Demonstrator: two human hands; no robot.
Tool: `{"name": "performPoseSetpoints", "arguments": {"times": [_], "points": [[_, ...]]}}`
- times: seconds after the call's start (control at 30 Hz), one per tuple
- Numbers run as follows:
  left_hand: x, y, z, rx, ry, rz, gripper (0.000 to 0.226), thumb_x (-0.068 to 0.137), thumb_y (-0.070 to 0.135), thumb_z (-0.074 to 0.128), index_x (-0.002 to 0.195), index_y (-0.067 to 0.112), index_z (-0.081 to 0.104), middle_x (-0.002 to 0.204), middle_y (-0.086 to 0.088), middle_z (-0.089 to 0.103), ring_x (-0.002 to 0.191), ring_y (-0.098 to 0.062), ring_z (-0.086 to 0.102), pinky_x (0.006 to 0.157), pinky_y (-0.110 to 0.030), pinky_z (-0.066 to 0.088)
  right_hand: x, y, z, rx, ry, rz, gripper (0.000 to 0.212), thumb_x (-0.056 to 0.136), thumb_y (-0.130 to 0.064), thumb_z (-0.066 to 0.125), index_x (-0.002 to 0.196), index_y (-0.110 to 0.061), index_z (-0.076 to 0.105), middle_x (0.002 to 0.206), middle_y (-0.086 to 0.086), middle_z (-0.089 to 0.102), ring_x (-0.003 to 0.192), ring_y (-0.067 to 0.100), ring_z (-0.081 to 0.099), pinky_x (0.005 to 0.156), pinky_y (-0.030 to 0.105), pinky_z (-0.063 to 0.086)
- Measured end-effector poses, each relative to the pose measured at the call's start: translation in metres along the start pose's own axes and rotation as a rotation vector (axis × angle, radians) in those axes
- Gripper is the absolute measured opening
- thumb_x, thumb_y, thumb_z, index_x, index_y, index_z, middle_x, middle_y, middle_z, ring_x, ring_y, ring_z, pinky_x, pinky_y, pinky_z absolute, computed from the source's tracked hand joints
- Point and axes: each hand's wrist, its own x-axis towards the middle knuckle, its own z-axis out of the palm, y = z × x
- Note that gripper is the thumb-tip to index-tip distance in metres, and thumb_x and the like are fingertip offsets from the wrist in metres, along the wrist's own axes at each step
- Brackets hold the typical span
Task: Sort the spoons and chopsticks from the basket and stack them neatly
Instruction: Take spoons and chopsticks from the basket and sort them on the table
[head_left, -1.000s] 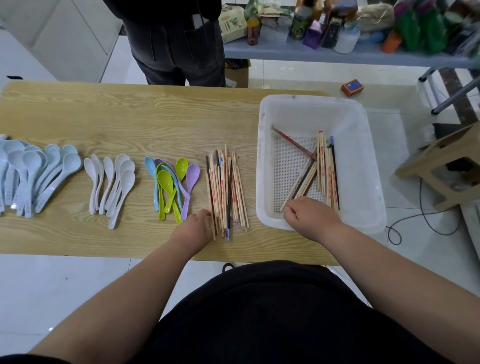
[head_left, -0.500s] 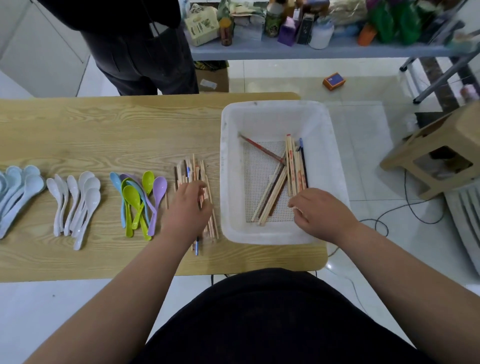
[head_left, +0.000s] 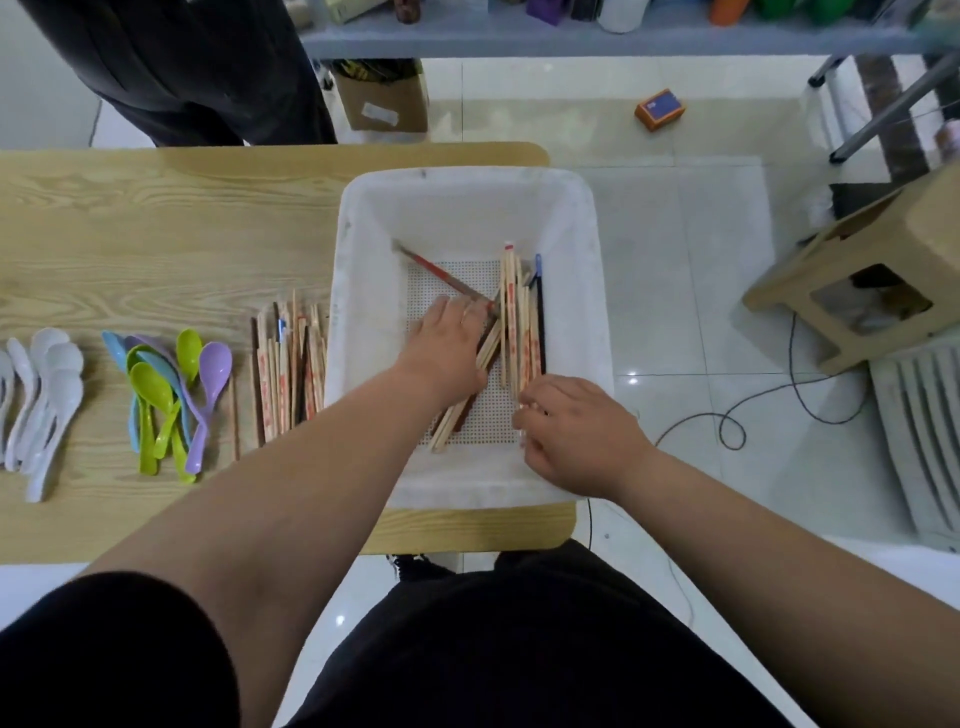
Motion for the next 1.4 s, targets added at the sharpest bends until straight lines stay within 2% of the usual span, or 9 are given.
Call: {"name": "performPoseSetpoints", "arguments": {"times": [0.13,0.27,0.37,0.7,0.87,1.0,1.2,1.3,1.4], "points": [[0.036,0.004,0.001,0.195,-0.138,-0.084,0.121,0.079,0.073,0.060,0.158,0.015,-0.011,0.167,-0.009,-0.011,0.153,-0.034,-0.014,0.123,-0.055,-0.001,0.000,0.002,0.007,-0.003,0.024,0.012,0.029,0.084,-0.031,0.053,0.097,-0.014,0.072,0.109,0.007,0.066,0.108,0.027,0.059,0.087,0.042,0.048],[0.039,0.010,0.005,0.259,-0.083,-0.069,0.101,0.074,0.073,0.058,0.149,0.013,0.027,0.149,-0.013,0.033,0.143,-0.035,0.026,0.120,-0.055,0.017,0.002,0.003,0.012,0.000,0.050,0.009,0.029,0.084,-0.032,0.048,0.091,-0.014,0.069,0.099,0.006,0.064,0.098,0.028,0.059,0.081,0.040,0.045],[0.031,0.017,0.008,0.199,-0.082,-0.075,0.076,0.083,0.061,0.058,0.134,0.008,0.040,0.135,-0.015,0.047,0.126,-0.034,0.043,0.107,-0.047,0.039,0.002,0.003,0.013,0.002,0.063,0.001,0.026,0.083,-0.032,0.051,0.087,-0.014,0.068,0.093,0.006,0.062,0.093,0.028,0.058,0.077,0.039,0.043],[0.026,0.011,-0.004,0.148,-0.183,-0.136,0.075,0.088,0.060,0.062,0.135,0.004,0.041,0.136,-0.018,0.050,0.126,-0.034,0.047,0.103,-0.050,0.042,0.005,0.002,0.005,-0.050,-0.012,-0.005,0.032,0.086,-0.035,0.045,0.092,-0.015,0.069,0.094,0.005,0.063,0.092,0.026,0.059,0.078,0.039,0.043],[0.022,0.003,-0.003,0.016,-0.108,-0.089,0.056,0.091,0.047,0.065,0.128,0.009,0.048,0.127,-0.014,0.054,0.118,-0.031,0.050,0.099,-0.044,0.046,0.007,-0.002,0.001,-0.065,-0.058,0.017,0.027,0.082,-0.033,0.052,0.089,-0.014,0.069,0.089,0.006,0.063,0.086,0.028,0.060,0.075,0.038,0.046],[0.004,-0.006,-0.014,-0.096,-0.016,-0.028,0.056,0.086,0.030,0.068,0.136,0.014,0.049,0.131,-0.009,0.051,0.124,-0.029,0.048,0.106,-0.043,0.042,0.015,-0.013,-0.013,0.005,-0.134,0.116,0.030,0.088,-0.028,0.055,0.111,-0.011,0.064,0.109,0.011,0.061,0.102,0.031,0.057,0.083,0.041,0.046],[-0.072,-0.055,-0.017,-0.021,0.254,-0.016,0.047,0.086,0.020,0.063,0.131,0.007,0.059,0.129,-0.012,0.059,0.126,-0.032,0.051,0.110,-0.044,0.040,0.051,-0.031,-0.020,0.202,-0.277,0.469,0.069,0.095,-0.037,0.054,0.152,-0.013,0.023,0.145,0.019,0.034,0.126,0.035,0.041,0.091,0.043,0.046],[-0.107,-0.079,0.003,0.032,0.322,0.016,0.045,0.083,0.024,0.068,0.125,0.007,0.064,0.131,-0.013,0.060,0.139,-0.036,0.042,0.116,-0.054,0.033,0.073,-0.029,-0.005,0.224,-0.328,0.605,0.080,0.094,-0.039,0.058,0.156,-0.015,0.013,0.159,0.027,0.014,0.140,0.042,0.030,0.105,0.050,0.044],[-0.121,-0.082,0.018,-0.075,0.307,0.064,0.051,0.084,0.039,0.054,0.125,0.013,0.064,0.142,-0.010,0.053,0.150,-0.035,0.024,0.118,-0.057,0.028,0.087,-0.028,0.010,0.198,-0.320,0.685,0.083,0.094,-0.035,0.059,0.158,-0.014,0.009,0.160,0.028,0.011,0.143,0.043,0.025,0.109,0.050,0.040]]}}
